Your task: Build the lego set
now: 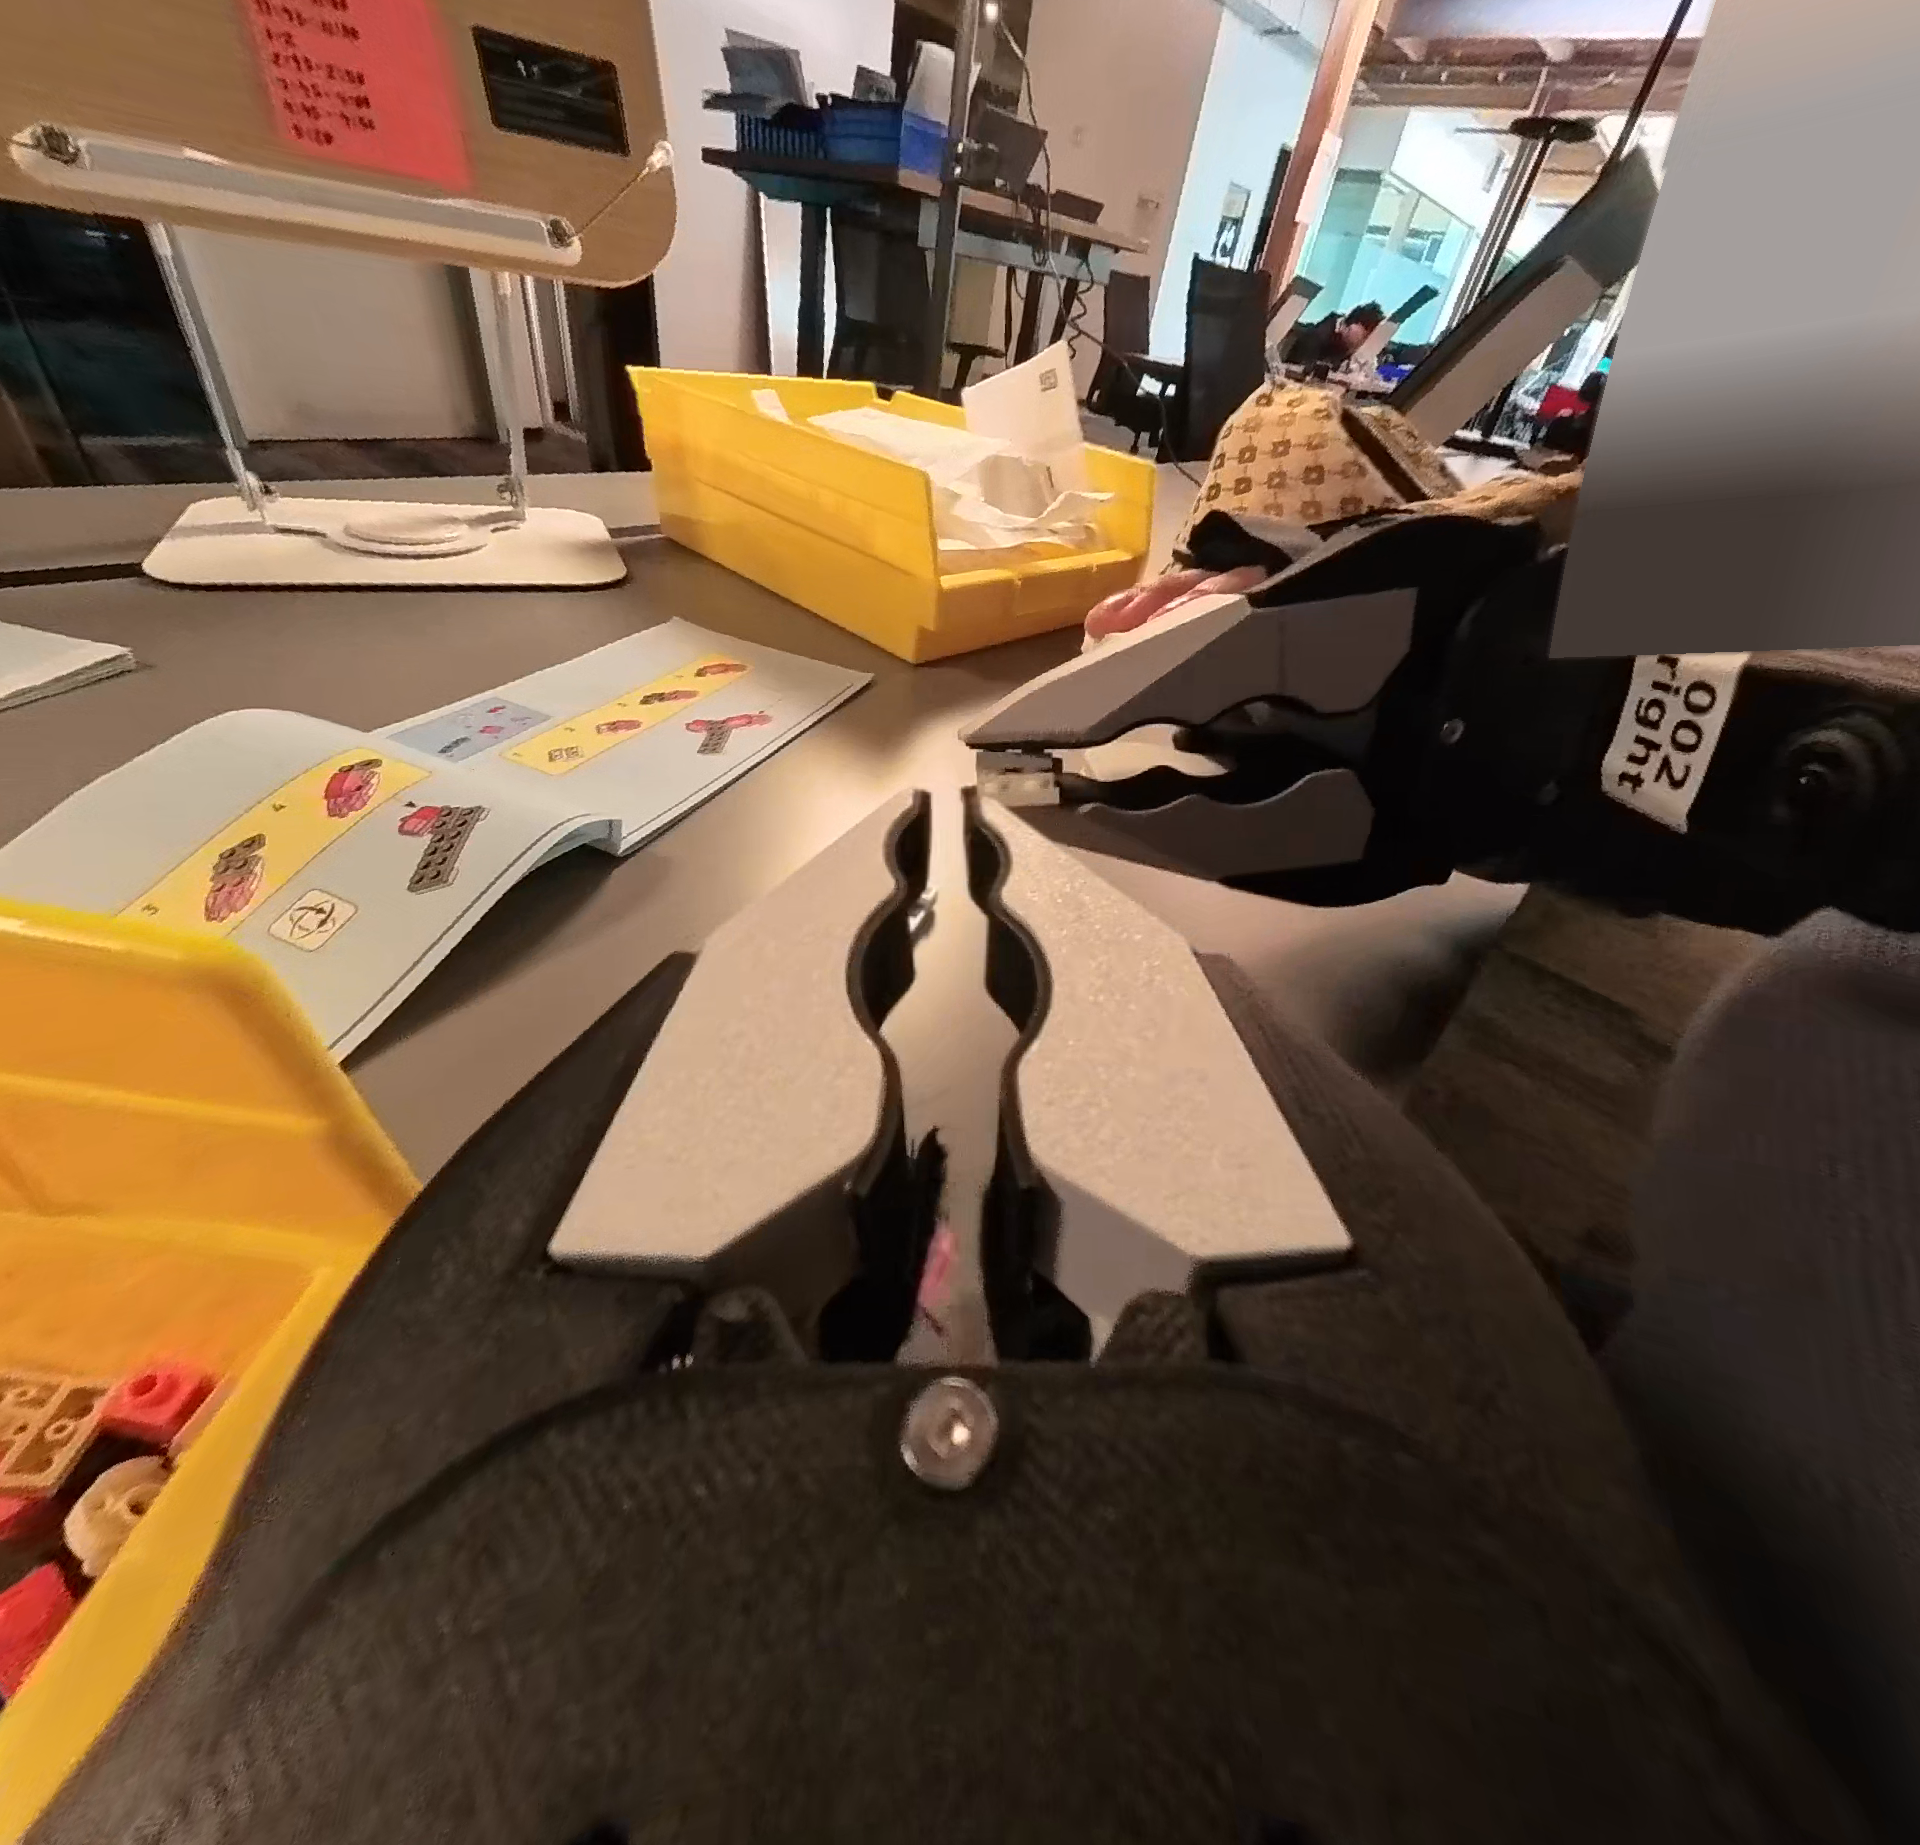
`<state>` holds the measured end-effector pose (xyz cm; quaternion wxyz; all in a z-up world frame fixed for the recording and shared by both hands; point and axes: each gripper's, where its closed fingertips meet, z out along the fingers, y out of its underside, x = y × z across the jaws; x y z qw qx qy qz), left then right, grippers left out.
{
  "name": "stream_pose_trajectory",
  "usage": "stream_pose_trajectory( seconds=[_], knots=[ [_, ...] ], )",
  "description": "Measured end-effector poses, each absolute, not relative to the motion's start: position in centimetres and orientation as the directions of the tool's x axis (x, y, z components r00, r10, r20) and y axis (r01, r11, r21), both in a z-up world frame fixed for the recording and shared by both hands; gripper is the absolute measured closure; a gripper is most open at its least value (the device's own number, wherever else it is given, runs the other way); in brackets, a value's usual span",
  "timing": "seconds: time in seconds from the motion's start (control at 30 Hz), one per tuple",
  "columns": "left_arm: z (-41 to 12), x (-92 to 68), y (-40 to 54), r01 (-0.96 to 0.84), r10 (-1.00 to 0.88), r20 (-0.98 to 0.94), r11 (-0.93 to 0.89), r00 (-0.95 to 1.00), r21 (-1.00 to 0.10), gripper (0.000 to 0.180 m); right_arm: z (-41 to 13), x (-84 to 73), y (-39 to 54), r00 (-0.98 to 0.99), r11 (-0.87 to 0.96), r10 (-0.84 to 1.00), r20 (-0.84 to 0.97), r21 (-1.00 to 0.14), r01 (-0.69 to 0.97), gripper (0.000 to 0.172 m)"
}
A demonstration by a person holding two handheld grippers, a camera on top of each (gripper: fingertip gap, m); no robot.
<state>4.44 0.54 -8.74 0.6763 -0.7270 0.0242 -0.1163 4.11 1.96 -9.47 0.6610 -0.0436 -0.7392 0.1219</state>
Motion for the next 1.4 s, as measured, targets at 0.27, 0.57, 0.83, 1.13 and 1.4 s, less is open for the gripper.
stream_pose_trajectory(
  seconds=[0.27, 0.57, 0.83, 1.13, 1.4],
  knots=[
    [-10.7, 4.6, 1.0, -0.196, -0.168, -0.171, -0.149, 0.971, -0.969, 0.155, -11.3, 3.4, 3.0, -0.164, 0.957, 0.267, 0.95, -0.281, -0.067, 0.165],
    [-10.9, 4.7, 2.1, -0.025, -0.201, 0.015, -0.197, 0.98, -0.98, 0.154, -11.3, 3.0, 2.9, -0.067, 0.974, 0.206, 0.976, -0.211, -0.08, 0.165],
    [-11.3, 4.9, 2.6, 0.016, -0.207, 0.065, -0.23, 0.976, -0.973, 0.165, -10.9, 2.9, 2.9, -0.031, 0.98, 0.18, 0.983, -0.182, -0.076, 0.165],
    [-11.2, 4.9, 2.4, -0.068, -0.214, -0.023, -0.207, 0.977, -0.976, 0.166, -10.8, 2.9, 2.4, -0.044, 0.97, 0.216, 0.975, -0.22, -0.103, 0.165],
    [-11.4, 5.0, 2.3, -0.091, -0.227, -0.041, -0.212, 0.973, -0.973, 0.167, -11.2, 3.0, 2.1, -0.161, 0.926, 0.338, 0.927, -0.358, -0.119, 0.166]
  ],
)
